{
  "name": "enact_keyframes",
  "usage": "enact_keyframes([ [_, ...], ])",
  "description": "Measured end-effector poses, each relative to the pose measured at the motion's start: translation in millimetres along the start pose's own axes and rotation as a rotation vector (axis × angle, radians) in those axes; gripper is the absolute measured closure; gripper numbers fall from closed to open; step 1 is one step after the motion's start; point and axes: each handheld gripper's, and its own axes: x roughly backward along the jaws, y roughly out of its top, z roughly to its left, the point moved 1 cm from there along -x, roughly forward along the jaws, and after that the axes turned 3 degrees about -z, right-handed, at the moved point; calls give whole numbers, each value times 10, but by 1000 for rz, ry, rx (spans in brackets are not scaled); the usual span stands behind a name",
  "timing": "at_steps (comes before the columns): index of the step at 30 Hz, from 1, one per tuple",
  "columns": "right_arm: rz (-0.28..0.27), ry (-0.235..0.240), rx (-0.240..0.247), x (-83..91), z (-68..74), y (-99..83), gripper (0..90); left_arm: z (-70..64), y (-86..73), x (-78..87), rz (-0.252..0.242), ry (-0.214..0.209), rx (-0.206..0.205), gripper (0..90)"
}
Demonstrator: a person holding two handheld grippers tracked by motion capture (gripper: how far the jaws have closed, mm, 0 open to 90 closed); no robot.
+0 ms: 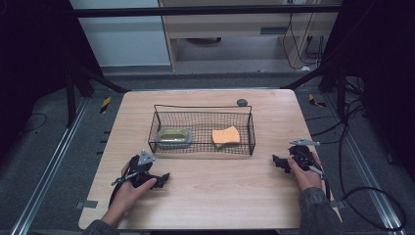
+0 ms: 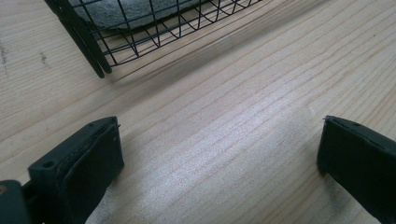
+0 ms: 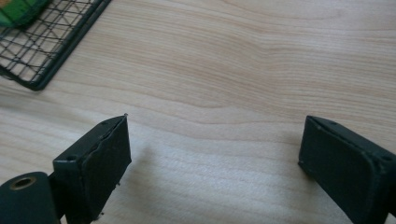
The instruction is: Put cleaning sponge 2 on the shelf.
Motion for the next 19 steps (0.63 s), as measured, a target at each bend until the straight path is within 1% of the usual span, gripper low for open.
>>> enact_keyframes([
  [3,-16,-15,-9,-33,4,8,77,0,1,-1,0,0,0,0],
  [6,-24,-39,20,-66,36,0,55,0,3,-4,-1,1,1,0],
  [7,-24,-39,20,-66,36,0,55,0,3,-4,-1,1,1,0],
  [8,-14,-53,37,-79,64,3,50,0,3,-5,-1,1,2,0],
  [11,-18,-51,43,-89,85,7,51,0,4,-6,-2,2,3,0],
  [12,-17,-28,61,-91,116,6,50,0,5,-7,-2,2,3,0],
  [13,-17,-28,61,-91,116,6,50,0,5,-7,-2,2,3,0],
  [14,-16,-14,76,-91,136,4,45,0,5,-7,-1,2,3,0],
  [19,-14,-23,65,-91,144,2,33,0,5,-7,-2,2,3,0],
])
